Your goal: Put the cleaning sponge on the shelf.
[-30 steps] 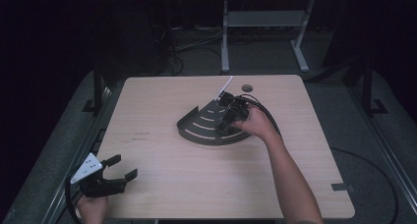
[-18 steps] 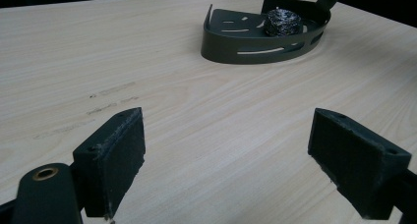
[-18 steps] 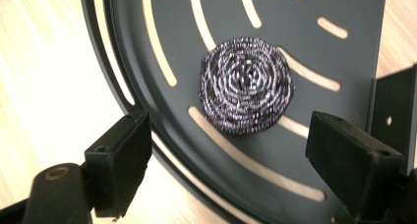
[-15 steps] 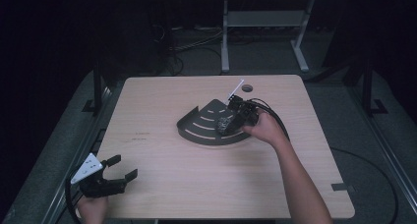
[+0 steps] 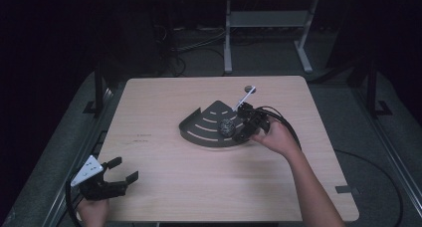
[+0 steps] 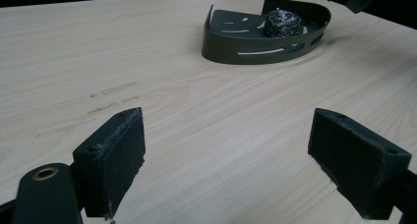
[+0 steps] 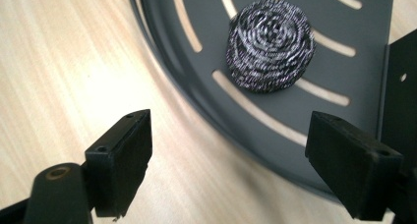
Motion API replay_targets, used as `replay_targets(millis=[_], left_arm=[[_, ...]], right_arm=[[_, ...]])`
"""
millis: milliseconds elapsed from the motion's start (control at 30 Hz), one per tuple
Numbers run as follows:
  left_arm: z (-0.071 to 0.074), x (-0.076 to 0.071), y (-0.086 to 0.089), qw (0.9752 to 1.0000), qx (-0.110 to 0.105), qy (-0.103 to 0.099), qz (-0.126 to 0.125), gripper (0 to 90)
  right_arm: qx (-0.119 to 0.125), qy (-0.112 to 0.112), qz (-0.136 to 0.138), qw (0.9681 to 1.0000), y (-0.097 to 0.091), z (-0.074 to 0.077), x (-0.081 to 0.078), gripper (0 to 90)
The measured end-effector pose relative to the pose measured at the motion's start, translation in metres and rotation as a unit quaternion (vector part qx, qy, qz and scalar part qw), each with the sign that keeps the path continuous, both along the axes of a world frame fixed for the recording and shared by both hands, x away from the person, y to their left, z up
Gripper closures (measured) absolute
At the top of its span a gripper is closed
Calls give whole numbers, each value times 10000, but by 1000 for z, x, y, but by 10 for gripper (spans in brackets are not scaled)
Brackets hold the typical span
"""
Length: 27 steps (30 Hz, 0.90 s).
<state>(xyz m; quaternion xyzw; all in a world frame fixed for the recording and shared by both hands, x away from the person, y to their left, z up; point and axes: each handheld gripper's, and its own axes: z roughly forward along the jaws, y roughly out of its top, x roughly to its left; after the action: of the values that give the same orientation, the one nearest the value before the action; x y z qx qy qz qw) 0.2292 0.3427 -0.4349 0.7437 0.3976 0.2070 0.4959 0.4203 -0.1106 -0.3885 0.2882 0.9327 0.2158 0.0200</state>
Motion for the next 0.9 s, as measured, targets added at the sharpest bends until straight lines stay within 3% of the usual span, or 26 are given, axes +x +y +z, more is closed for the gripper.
replay_targets(millis=[633, 900], left_arm=[[1, -1, -2, 10000, 16, -24, -25, 134], [1, 0, -3, 10000, 24, -15, -50, 134]], right_arm=[[37, -70, -105, 9999, -30, 0, -38, 175], [19, -13, -173, 9998, -44, -9, -54, 175]])
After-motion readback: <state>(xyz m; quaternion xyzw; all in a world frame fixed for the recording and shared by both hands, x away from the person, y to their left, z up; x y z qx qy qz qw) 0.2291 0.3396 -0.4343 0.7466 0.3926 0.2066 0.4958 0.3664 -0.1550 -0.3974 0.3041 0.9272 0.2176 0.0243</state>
